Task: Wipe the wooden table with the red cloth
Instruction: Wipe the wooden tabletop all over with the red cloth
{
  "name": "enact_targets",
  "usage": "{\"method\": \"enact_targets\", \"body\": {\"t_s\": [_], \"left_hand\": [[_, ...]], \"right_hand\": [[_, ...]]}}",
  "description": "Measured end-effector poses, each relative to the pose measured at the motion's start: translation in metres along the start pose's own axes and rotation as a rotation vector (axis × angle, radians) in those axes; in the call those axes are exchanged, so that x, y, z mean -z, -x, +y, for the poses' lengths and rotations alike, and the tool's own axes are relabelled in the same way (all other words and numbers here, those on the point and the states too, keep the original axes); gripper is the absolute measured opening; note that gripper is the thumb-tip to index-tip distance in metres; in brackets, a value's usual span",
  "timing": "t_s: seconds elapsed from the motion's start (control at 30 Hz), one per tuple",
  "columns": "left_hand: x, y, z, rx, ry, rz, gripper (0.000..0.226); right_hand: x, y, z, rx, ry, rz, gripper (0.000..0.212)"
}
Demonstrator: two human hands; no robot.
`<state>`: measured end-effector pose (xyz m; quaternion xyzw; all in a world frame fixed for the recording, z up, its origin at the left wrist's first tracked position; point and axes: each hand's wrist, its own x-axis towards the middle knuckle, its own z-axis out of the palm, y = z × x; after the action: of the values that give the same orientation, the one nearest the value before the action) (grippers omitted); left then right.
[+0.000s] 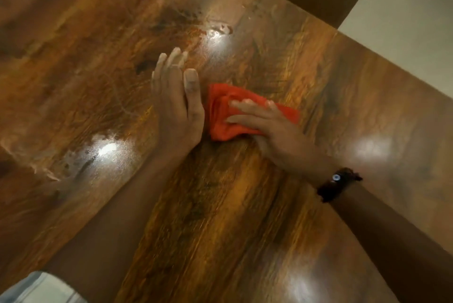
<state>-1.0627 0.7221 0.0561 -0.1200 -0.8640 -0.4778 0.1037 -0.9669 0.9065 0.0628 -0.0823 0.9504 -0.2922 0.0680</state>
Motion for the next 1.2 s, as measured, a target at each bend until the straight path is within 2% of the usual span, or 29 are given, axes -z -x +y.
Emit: {"method": "enact_targets", "body": {"t_s": [0.07, 0.13, 0.23, 0.37, 0.47, 0.57, 0.7, 0.77, 0.87, 1.0, 1.1, 1.2], "left_hand": [[-0.01, -0.001, -0.009, 0.022, -0.202, -0.149, 0.069], [-0.018, 0.003, -0.011, -0.022, -0.464, -0.278, 0.076], [-0.023, 0.005, -0.007, -0.087, -0.605, -0.331, 0.077], [-0.022, 0.005, -0.005, -0.09, -0.655, -0.331, 0.077], [-0.022, 0.005, -0.003, -0.087, -0.647, -0.316, 0.076], [-0.021, 0.004, -0.002, -0.063, -0.612, -0.301, 0.077], [-0.021, 0.004, -0.002, -0.07, -0.639, -0.311, 0.076], [-0.021, 0.004, -0.002, -0.066, -0.655, -0.327, 0.077], [-0.021, 0.003, -0.003, -0.071, -0.676, -0.352, 0.077], [-0.021, 0.002, -0.005, -0.087, -0.705, -0.358, 0.075], [-0.024, 0.006, -0.004, -0.116, -0.7, -0.349, 0.075], [-0.023, 0.004, -0.006, -0.089, -0.684, -0.343, 0.075]], "right_hand": [[0.031, 0.012, 0.041, -0.148, 0.001, 0.084, 0.06], [0.06, 0.008, 0.082, -0.306, 0.006, 0.161, 0.047], [0.091, -0.029, 0.114, -0.389, 0.017, 0.247, 0.037], [0.096, -0.126, 0.114, -0.444, -0.043, 0.356, 0.034], [0.072, -0.175, 0.083, -0.326, 0.009, 0.312, 0.033], [0.043, -0.169, 0.046, -0.228, -0.011, 0.217, 0.038], [0.021, -0.088, 0.03, -0.06, 0.036, 0.115, 0.045], [0.03, -0.043, 0.044, -0.112, 0.01, 0.129, 0.048], [0.064, -0.003, 0.095, -0.311, 0.011, 0.229, 0.047], [0.105, -0.04, 0.138, -0.491, -0.038, 0.326, 0.034], [0.112, -0.11, 0.135, -0.462, -0.048, 0.381, 0.031], [0.089, -0.182, 0.092, -0.343, 0.017, 0.294, 0.036]]}}
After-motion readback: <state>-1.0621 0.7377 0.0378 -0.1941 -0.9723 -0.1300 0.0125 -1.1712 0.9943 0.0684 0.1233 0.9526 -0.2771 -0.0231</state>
